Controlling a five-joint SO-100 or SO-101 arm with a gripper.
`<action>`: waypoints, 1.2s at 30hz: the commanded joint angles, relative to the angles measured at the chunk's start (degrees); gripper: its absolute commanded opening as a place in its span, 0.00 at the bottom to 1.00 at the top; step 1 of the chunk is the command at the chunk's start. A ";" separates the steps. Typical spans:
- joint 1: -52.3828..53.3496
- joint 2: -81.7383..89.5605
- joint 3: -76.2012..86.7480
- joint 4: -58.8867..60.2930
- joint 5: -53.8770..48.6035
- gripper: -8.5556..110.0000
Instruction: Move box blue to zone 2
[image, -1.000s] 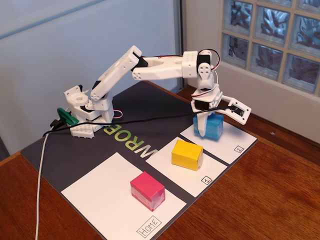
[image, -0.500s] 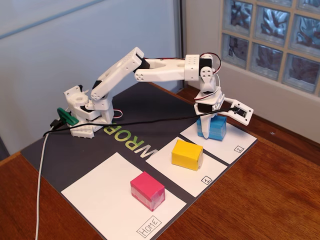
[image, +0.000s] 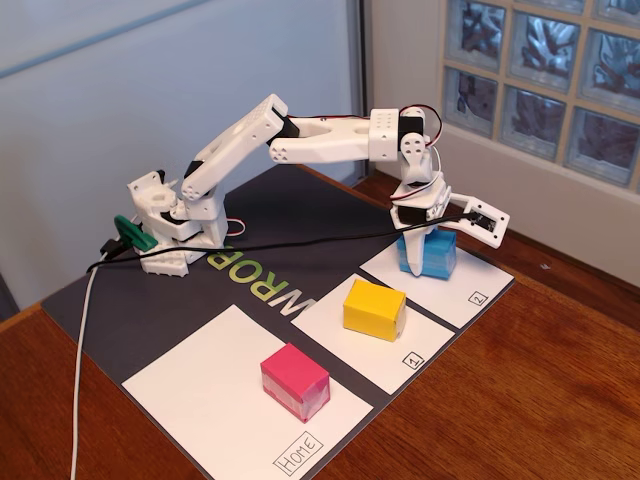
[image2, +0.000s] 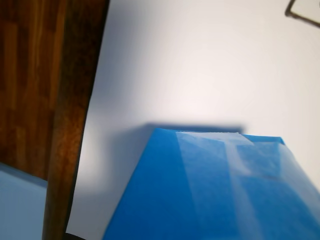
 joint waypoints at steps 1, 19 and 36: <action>-1.14 -0.53 -1.23 -2.64 -0.88 0.08; -0.44 -0.44 -1.14 -3.43 -3.60 0.30; 2.02 6.68 -0.88 -2.90 -5.19 0.48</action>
